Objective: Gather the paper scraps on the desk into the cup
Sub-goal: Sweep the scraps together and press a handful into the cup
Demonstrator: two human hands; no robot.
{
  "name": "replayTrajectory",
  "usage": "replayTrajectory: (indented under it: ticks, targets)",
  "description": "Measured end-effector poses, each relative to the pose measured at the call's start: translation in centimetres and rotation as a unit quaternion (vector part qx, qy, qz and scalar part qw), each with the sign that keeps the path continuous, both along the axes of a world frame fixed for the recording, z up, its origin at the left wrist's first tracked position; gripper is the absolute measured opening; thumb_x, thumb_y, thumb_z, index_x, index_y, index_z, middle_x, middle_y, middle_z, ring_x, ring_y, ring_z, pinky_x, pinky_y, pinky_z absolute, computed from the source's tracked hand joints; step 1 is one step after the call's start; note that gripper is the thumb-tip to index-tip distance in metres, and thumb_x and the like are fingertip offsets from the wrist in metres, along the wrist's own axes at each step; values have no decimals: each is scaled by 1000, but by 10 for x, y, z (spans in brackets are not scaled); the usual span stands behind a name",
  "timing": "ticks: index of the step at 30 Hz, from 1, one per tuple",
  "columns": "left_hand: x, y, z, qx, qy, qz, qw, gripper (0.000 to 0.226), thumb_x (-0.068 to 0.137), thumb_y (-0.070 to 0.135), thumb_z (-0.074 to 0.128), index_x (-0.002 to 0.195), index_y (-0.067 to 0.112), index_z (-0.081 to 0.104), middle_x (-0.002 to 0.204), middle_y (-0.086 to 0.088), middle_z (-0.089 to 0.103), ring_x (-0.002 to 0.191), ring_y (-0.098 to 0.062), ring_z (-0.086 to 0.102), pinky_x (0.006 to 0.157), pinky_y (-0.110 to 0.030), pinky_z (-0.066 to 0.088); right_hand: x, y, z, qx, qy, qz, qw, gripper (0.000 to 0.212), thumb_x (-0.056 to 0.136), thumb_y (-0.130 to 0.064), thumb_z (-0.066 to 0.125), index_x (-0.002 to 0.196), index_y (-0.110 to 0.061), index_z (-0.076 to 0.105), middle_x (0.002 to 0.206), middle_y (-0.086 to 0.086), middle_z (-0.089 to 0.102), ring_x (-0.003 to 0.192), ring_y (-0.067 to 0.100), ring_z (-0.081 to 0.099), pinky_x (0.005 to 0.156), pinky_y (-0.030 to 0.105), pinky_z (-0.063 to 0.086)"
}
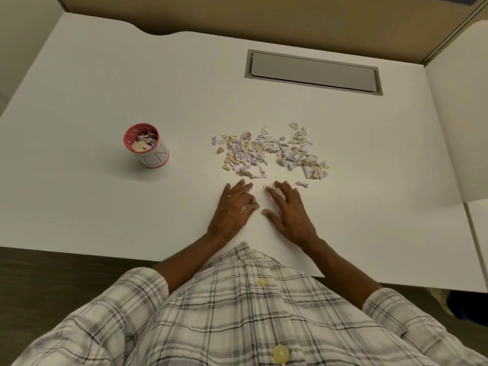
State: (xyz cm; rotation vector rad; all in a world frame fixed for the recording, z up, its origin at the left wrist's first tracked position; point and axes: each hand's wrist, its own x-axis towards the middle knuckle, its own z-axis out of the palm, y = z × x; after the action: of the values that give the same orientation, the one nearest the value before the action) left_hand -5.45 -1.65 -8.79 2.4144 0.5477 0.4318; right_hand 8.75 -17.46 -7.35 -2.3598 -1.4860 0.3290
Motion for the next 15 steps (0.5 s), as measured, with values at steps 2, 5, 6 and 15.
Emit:
replayTrajectory:
  ticks: [2,5,6,15]
  targets:
    - [-3,1,-2,-2,-18,19,1000,21,94,25,62,111,12,67,137,-2,59,140,-14,41,120,-42,27,-6,6,-1,37,-11,12,999,46,105,-35,49,144,-11,51,154,16,44,146,33,37,118,52,35]
    - [-9,7,-1,-40,-46,53,997,29,91,20,62,119,12,60,125,1,61,123,-13,54,108,-32,44,-7,5,-1,78,-21,11,997,27,106,-23,49,120,-6,63,135,14,56,123,29,54,97,44,52]
    - [-11,10,2,-59,-52,55,995,27,89,18,63,116,17,58,118,5,59,114,-11,56,99,-32,50,-5,3,0,82,-18,2,996,24,105,-24,49,116,-7,62,132,11,57,119,26,54,92,42,54]
    - [-19,23,11,40,10,-20,999,49,93,34,56,140,21,49,154,4,37,141,-12,37,117,-29,30,6,23,6,11,-5,43,999,53,104,-41,49,147,-10,45,154,12,43,144,27,37,121,40,34]
